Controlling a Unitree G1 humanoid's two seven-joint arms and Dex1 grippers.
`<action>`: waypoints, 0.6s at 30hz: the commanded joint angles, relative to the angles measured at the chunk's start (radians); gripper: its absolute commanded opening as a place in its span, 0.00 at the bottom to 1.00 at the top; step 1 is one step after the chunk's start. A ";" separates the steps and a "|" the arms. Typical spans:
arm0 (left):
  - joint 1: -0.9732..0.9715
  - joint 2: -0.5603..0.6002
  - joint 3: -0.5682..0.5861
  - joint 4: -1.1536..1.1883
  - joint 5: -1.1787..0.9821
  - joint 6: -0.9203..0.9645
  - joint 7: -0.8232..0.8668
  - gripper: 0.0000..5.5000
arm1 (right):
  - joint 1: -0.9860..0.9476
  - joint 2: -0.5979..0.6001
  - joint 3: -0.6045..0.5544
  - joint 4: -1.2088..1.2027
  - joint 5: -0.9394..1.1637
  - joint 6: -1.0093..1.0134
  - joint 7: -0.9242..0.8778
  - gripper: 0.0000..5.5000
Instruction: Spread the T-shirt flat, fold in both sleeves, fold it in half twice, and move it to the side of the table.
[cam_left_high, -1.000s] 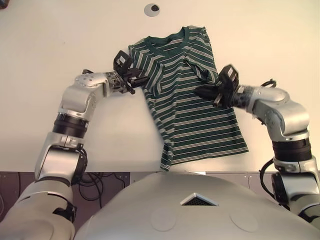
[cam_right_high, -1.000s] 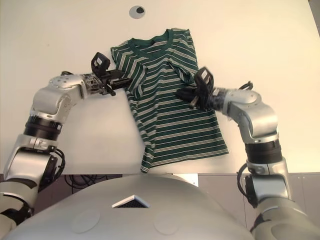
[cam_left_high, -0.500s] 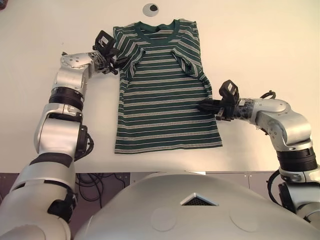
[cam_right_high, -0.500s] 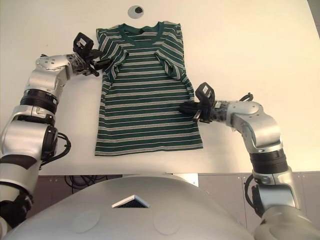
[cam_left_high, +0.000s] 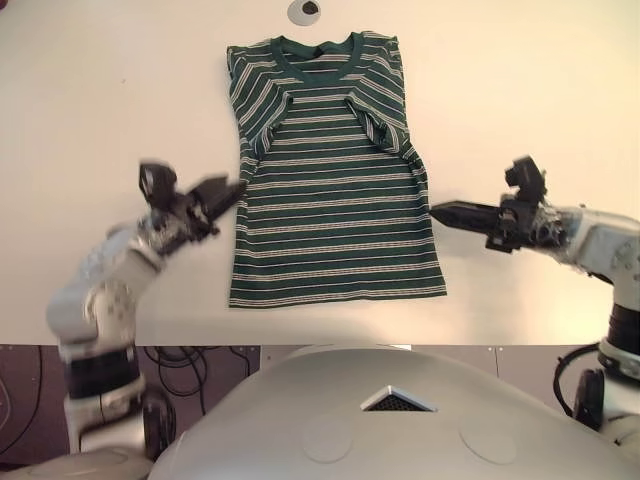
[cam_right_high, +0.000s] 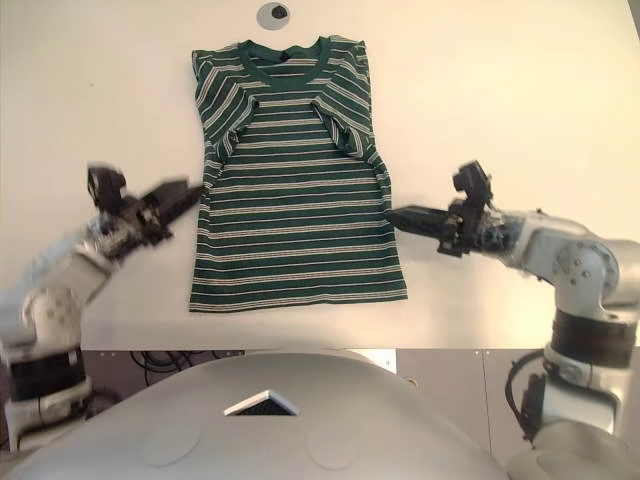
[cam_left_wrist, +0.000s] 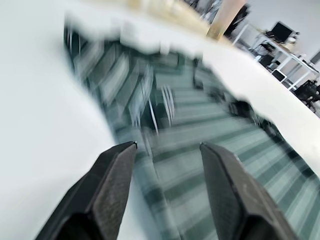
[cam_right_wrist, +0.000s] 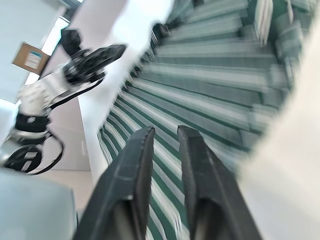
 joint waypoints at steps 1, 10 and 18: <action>0.560 -0.040 0.195 -0.456 -0.281 0.130 0.078 0.42 | 0.315 -0.187 -0.199 -0.154 0.068 0.126 0.072 0.28; 0.669 0.003 0.228 -0.382 -0.289 0.128 0.103 0.42 | 0.443 -0.156 -0.113 -0.212 -0.021 0.016 -0.017 0.35; 0.527 0.066 0.202 -0.273 -0.295 0.154 0.156 0.42 | 0.378 -0.077 -0.122 -0.224 0.020 0.054 -0.144 0.35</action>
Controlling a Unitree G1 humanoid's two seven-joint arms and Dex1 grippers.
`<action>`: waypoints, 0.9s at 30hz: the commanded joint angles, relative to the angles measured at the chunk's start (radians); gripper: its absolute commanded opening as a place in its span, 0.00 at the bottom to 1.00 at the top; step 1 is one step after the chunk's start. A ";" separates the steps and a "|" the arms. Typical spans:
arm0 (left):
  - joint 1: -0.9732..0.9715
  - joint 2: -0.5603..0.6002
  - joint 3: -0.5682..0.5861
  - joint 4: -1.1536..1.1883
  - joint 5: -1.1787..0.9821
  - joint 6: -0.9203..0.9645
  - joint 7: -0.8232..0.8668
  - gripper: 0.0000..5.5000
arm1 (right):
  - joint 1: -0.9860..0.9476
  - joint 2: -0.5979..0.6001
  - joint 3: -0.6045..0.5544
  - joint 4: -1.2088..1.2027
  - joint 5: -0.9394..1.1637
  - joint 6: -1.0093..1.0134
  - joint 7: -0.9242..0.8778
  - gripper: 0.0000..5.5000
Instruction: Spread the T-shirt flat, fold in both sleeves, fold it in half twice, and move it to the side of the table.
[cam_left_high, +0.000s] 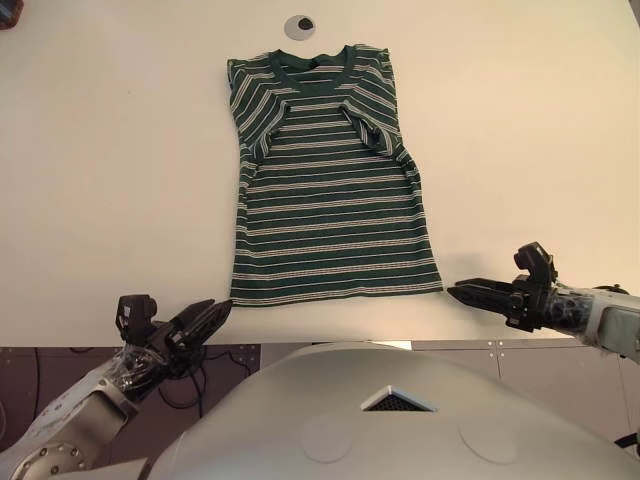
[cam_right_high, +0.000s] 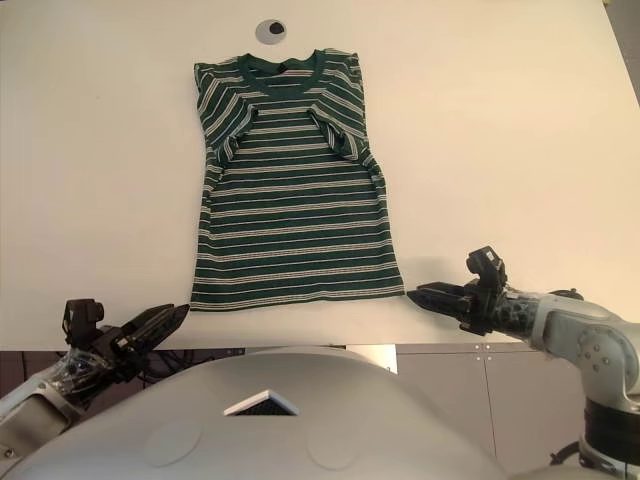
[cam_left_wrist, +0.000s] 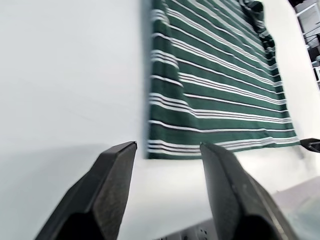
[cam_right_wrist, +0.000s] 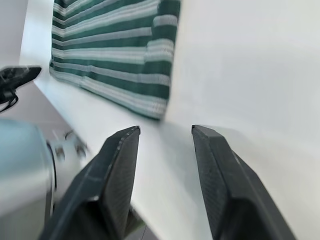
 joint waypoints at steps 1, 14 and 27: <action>-0.054 0.020 -0.054 0.017 -0.009 0.031 0.035 0.42 | 0.021 -0.014 -0.065 -0.028 0.041 0.049 -0.024 0.35; -0.080 0.001 -0.135 0.042 0.037 0.031 0.099 0.23 | -0.032 -0.037 -0.094 -0.019 0.124 0.100 -0.027 0.35; -0.149 0.056 -0.102 0.062 -0.022 0.040 0.133 0.41 | 0.010 -0.033 -0.116 -0.009 0.128 0.072 -0.012 0.35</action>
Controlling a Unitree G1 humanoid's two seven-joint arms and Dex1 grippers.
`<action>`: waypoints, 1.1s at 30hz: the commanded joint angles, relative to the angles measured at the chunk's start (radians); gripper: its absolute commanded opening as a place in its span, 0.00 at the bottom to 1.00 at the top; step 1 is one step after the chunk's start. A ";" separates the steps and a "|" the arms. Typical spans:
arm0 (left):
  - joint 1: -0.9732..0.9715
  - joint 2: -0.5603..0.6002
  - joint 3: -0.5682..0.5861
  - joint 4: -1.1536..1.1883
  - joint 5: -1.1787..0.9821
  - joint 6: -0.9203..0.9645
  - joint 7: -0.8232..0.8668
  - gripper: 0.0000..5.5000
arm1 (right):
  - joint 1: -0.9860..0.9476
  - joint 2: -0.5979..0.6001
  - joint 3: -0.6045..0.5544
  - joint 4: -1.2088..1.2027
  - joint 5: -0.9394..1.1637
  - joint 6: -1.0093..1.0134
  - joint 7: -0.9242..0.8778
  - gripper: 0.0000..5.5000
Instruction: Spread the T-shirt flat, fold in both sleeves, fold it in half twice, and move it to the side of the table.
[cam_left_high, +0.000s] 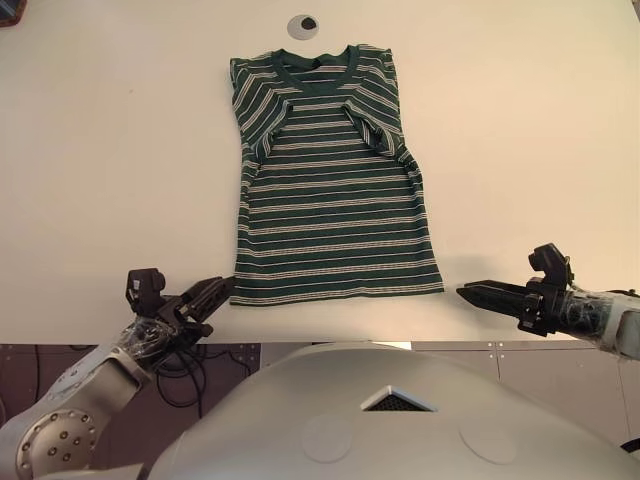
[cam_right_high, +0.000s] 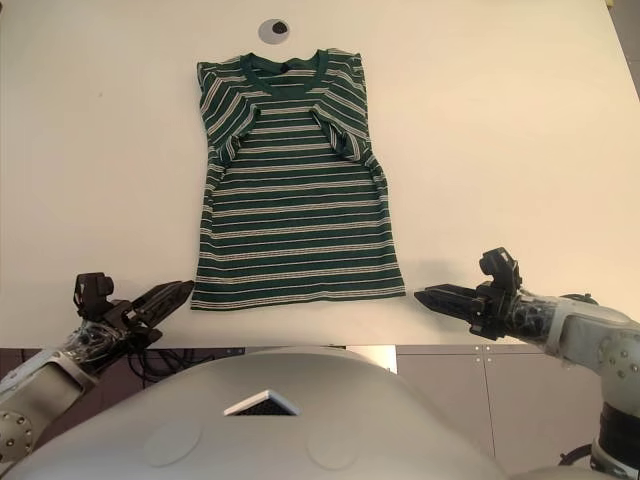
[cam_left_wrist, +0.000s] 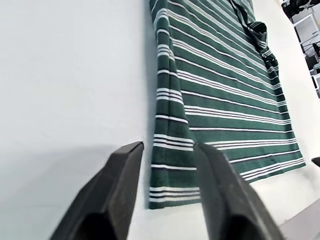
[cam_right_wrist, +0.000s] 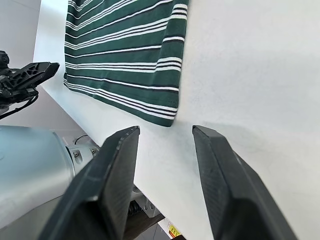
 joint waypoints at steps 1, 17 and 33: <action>-0.002 0.022 -0.047 0.018 0.031 0.027 0.007 0.42 | -0.015 -0.020 -0.014 0.007 0.017 -0.004 -0.002 0.38; -0.009 0.039 -0.123 0.023 0.057 0.046 0.000 0.20 | 0.149 -0.066 0.017 -0.044 -0.045 -0.095 0.036 0.47; -0.082 0.088 -0.133 0.067 0.058 0.089 -0.023 0.01 | 0.119 0.033 -0.010 -0.123 0.071 -0.138 -0.054 0.47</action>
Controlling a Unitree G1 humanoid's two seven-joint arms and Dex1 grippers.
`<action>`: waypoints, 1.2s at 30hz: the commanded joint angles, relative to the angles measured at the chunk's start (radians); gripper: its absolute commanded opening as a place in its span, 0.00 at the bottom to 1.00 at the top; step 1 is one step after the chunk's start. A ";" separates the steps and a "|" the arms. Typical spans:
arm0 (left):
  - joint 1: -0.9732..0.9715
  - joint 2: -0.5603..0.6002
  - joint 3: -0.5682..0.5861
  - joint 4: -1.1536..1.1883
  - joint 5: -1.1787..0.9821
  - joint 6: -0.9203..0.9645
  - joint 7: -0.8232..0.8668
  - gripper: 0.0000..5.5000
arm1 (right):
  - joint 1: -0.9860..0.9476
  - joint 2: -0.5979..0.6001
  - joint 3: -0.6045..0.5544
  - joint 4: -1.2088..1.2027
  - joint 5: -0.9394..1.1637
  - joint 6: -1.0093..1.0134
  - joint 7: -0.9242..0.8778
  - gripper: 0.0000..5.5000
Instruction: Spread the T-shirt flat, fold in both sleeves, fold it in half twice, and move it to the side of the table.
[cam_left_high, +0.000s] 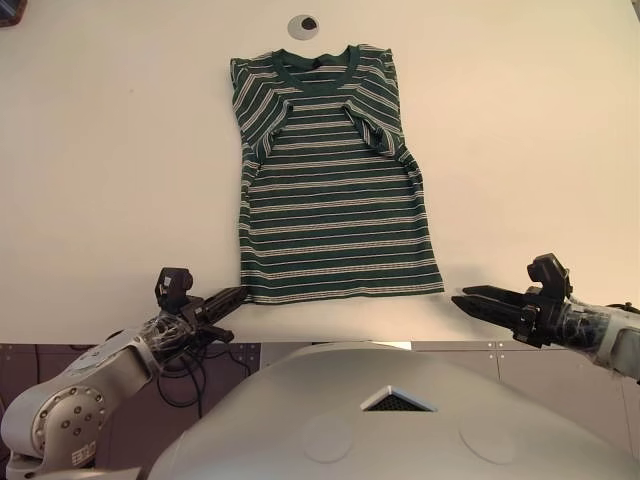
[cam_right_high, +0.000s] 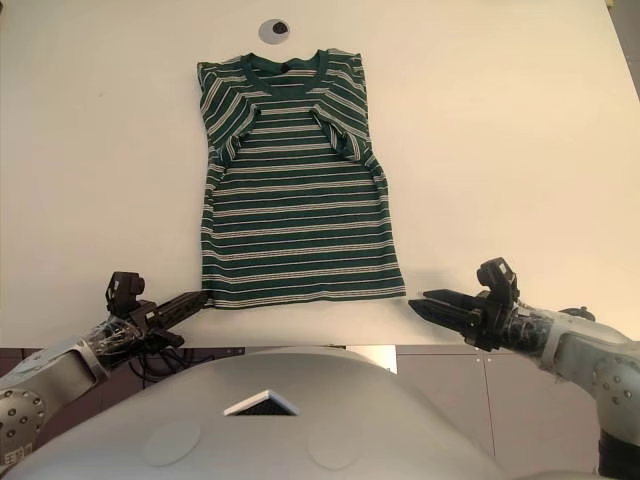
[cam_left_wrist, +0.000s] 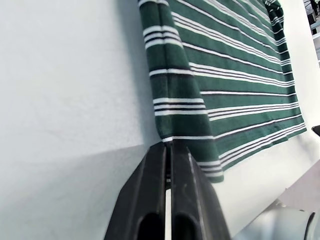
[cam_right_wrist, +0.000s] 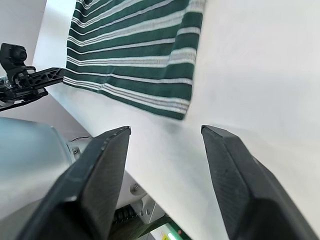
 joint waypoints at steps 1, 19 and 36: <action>-0.019 0.023 -0.014 0.019 0.017 0.023 0.003 0.01 | 0.009 0.025 -0.011 -0.055 0.039 0.003 -0.038 0.47; -0.024 0.018 -0.015 0.013 0.022 0.039 -0.010 0.01 | -0.475 0.378 0.462 0.074 -0.353 -0.238 -0.366 0.47; 0.026 -0.042 -0.031 -0.018 0.040 -0.009 0.012 0.01 | -0.471 0.078 0.301 0.141 -0.149 0.179 -0.203 0.47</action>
